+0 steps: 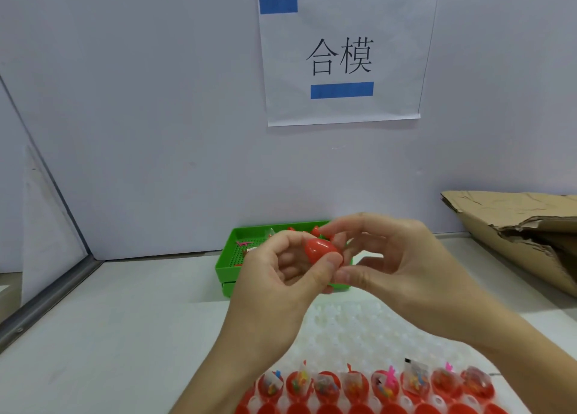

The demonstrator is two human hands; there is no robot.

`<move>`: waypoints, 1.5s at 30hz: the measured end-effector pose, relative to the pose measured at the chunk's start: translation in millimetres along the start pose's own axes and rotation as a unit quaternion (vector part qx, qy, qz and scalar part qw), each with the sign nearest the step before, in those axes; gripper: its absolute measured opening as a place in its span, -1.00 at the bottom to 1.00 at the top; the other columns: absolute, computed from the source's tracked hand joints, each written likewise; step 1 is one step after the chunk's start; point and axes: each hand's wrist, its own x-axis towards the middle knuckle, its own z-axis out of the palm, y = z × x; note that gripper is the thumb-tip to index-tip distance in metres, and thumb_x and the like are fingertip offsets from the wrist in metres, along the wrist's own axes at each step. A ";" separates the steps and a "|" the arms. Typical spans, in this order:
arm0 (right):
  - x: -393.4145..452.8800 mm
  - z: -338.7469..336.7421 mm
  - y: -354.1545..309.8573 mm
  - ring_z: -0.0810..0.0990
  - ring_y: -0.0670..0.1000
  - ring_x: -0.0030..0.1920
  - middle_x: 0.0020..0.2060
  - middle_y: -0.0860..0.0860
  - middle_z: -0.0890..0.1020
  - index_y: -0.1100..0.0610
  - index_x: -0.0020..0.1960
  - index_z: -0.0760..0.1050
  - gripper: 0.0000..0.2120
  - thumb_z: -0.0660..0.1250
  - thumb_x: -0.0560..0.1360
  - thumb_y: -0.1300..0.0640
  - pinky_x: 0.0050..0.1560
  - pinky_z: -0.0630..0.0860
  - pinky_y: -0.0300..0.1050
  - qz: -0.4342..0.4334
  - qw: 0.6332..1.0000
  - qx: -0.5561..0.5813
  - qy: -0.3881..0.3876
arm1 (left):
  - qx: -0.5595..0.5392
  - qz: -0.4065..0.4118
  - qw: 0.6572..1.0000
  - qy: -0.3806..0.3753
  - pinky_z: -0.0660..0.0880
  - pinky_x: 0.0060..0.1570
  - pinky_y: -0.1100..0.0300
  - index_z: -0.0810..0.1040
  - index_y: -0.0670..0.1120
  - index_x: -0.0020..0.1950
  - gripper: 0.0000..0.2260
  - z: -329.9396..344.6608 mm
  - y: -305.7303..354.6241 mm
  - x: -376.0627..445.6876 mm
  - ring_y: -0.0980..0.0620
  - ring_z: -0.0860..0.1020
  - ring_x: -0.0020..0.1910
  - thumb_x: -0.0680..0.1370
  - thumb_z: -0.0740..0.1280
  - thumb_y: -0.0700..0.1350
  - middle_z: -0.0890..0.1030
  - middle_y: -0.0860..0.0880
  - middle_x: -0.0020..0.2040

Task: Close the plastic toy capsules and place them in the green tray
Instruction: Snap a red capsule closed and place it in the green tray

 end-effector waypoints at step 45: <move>-2.3 2.9 -4.1 0.63 -0.09 0.06 0.03 -0.15 0.64 -0.15 0.28 0.54 -0.55 0.46 0.39 -0.09 0.01 0.60 -0.06 0.004 0.999 -0.050 0.013 | -0.171 -0.152 0.973 0.012 0.54 -0.34 0.25 0.71 -0.22 -0.16 -0.65 -0.7 2.1 4.1 0.03 0.63 -0.29 0.39 0.36 0.06 0.68 -0.20 -0.20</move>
